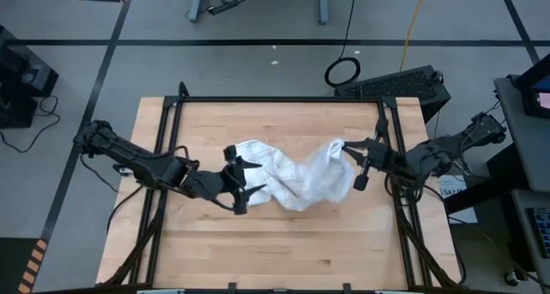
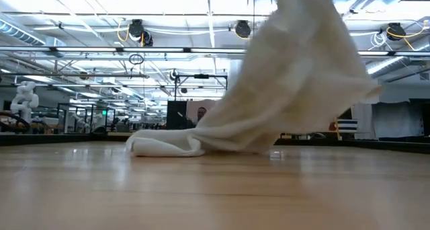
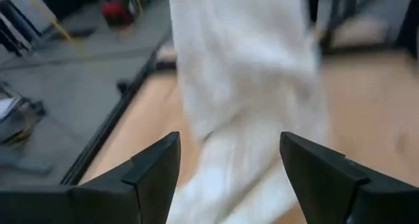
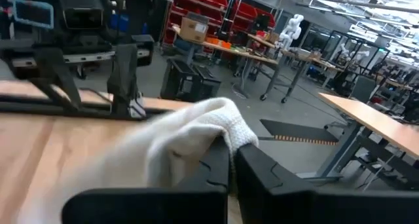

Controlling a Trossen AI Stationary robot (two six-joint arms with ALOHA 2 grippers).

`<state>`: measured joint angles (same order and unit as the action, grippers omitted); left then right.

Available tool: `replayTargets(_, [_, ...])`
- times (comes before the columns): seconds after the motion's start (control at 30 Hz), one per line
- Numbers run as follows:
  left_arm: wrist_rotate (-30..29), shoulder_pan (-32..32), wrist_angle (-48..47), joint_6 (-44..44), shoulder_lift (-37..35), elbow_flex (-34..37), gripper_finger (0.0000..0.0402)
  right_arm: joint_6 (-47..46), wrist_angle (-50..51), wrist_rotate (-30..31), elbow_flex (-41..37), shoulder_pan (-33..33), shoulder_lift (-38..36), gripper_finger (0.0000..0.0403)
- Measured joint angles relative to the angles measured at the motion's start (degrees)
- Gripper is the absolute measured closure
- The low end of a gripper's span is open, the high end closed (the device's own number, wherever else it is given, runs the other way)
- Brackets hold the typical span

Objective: Roll towel into tight, uniform cylinder
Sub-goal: Roll the white towel

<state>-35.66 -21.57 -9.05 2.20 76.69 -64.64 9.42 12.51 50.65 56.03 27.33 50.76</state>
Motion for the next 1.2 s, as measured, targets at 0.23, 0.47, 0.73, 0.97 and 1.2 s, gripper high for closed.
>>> replayTargets(0.23, [4.81, 1.44, 35.41, -17.88, 11.12, -0.04, 0.0136, -2.26, 1.65, -1.48, 0.91, 0.0, 0.28, 0.0401])
replayTargets(0.47, [3.67, 2.1, 47.25, -22.21, 23.56, 0.04, 0.0117, -11.08, 11.07, -3.08, 0.87, 0.13, 2.19, 0.0391])
replayTargets(0.73, [-3.1, 1.83, 58.07, -28.1, 31.26, -0.38, 0.0032, -16.08, 16.66, -3.04, 0.83, 0.13, 3.9, 0.0388])
replayTargets(0.97, [-2.12, 1.56, 59.25, -31.53, 36.83, -7.52, 0.0018, -16.27, 16.38, -2.8, 0.83, -0.19, 5.36, 0.0388])
replayTargets(1.2, [-3.9, 1.86, 57.08, -32.85, 41.33, -15.85, 0.0037, -16.23, 16.02, -2.77, 0.83, -0.39, 6.54, 0.0388])
